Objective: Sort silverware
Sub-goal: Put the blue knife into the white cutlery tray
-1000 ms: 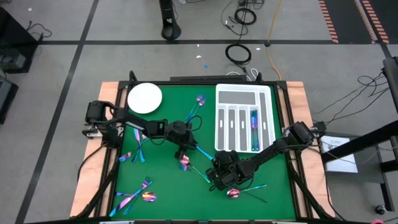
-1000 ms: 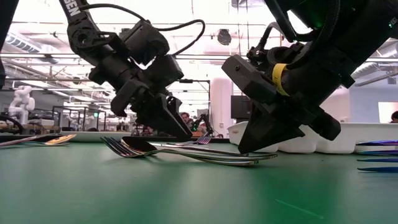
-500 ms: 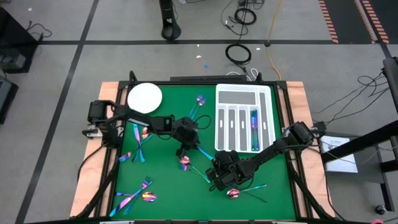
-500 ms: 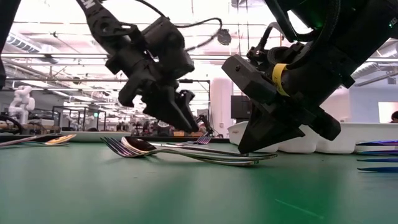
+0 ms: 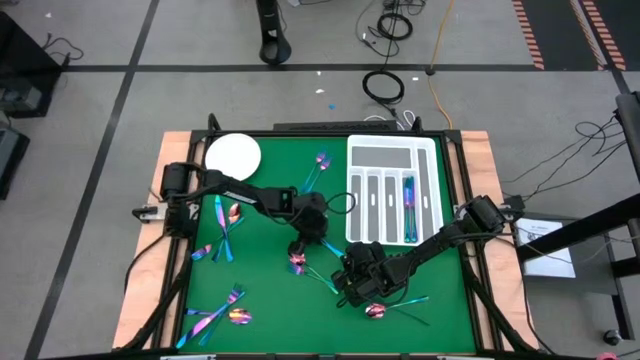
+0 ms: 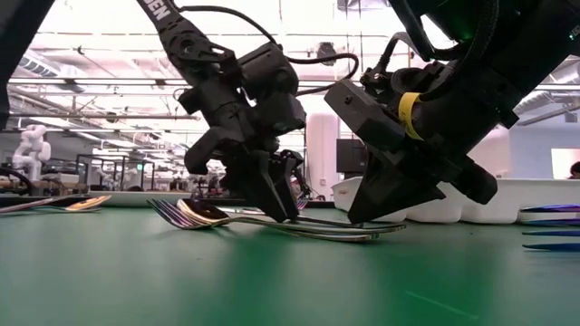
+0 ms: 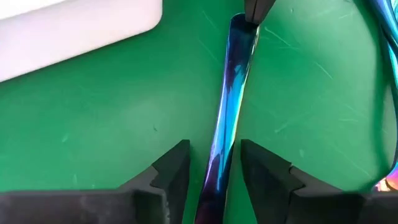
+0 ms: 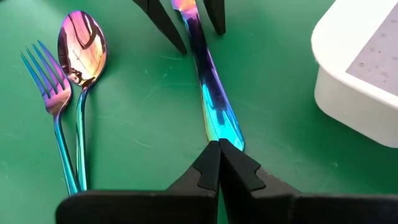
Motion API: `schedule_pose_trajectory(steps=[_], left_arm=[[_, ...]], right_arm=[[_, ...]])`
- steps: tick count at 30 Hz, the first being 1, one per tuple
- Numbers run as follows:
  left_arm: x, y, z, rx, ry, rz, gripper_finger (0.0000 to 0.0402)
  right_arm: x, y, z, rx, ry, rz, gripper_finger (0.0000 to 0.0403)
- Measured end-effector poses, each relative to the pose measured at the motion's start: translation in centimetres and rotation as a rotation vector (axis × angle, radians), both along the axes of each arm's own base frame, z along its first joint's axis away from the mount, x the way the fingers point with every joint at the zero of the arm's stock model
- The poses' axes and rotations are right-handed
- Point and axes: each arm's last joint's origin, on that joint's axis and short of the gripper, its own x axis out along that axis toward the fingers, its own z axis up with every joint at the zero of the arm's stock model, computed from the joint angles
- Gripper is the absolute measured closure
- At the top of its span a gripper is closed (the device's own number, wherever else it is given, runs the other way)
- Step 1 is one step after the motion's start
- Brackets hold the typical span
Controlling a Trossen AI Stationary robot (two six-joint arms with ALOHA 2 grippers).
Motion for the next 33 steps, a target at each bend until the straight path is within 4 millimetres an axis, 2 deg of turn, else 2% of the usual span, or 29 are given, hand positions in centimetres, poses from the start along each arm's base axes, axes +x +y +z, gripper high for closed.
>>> schedule_pose_trajectory(steps=[8,33], left_arm=[[-0.29,-0.04,-0.12,0.009,0.044,-0.01,0.0305],[-0.5,0.28,-0.25,0.012,0.066,0.005,0.0306]], right_arm=[[-0.01,0.01,0.0,0.0,0.0,0.0,0.0403],[-0.03,0.1,0.0,-0.006,-0.009,-0.002,0.0403]])
